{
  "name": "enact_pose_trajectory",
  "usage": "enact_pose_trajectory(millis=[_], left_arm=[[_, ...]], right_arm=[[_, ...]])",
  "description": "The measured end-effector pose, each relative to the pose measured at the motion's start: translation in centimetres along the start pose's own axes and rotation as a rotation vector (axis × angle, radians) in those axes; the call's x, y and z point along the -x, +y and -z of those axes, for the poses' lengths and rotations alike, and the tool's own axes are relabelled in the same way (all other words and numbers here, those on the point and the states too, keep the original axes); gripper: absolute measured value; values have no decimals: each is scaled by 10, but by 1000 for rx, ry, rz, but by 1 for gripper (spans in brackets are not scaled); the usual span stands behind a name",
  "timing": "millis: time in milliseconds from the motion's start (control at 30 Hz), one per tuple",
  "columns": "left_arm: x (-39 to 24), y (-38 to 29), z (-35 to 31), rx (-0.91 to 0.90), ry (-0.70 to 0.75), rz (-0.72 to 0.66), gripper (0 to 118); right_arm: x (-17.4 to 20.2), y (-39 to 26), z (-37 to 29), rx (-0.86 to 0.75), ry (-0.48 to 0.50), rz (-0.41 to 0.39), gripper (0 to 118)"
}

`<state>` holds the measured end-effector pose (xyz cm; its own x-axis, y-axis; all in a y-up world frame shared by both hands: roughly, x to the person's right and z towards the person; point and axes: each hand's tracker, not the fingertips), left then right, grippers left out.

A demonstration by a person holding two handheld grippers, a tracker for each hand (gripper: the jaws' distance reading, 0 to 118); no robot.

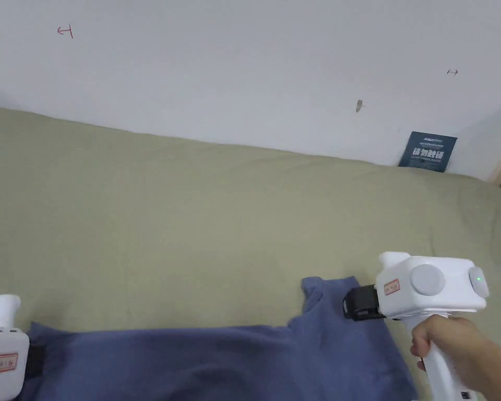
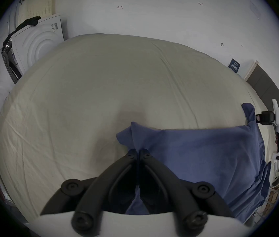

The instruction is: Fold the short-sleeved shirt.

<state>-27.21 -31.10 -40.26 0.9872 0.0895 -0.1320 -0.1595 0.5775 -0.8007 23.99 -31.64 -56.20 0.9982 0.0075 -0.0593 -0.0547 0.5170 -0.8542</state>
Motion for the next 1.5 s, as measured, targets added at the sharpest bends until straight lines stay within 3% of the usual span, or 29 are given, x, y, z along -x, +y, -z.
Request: enact_pose_trajectory(millis=[100, 167, 233, 267, 367, 433, 733, 967, 1400, 1500], left_arm=[[0, -1, 1, 0, -3, 10, 1], [1, -2, -2, 3, -19, 9, 2], [1, -3, -1, 1, -28, 14, 1], [1, -2, -1, 0, -29, 17, 2], [0, -2, -2, -4, -40, 30, 1], [4, -1, -8, -5, -77, 26, 2], [15, -5, -67, -111, -124, 91, 1], [23, -23, -125, -147, -181, 130, 2], [73, -100, -193, -140, -238, 170, 1], [79, -129, -189, -89, -243, 168, 2]], right_arm=[[3, 1, 20, 95, 9, -6, 90], [8, 0, 12, 55, -14, -10, 83], [13, 3, 1, 56, -22, 15, 36], [13, 3, -3, 48, -17, 25, 2], [13, -3, -18, 20, -16, 39, 1], [10, -9, -32, 4, 103, 95, 1], [30, -49, -129, -117, 136, -16, 1], [32, -96, -215, -198, 196, -11, 1], [11, -223, -310, -181, 167, 87, 1], [4, -256, -306, -113, 164, 165, 1]])
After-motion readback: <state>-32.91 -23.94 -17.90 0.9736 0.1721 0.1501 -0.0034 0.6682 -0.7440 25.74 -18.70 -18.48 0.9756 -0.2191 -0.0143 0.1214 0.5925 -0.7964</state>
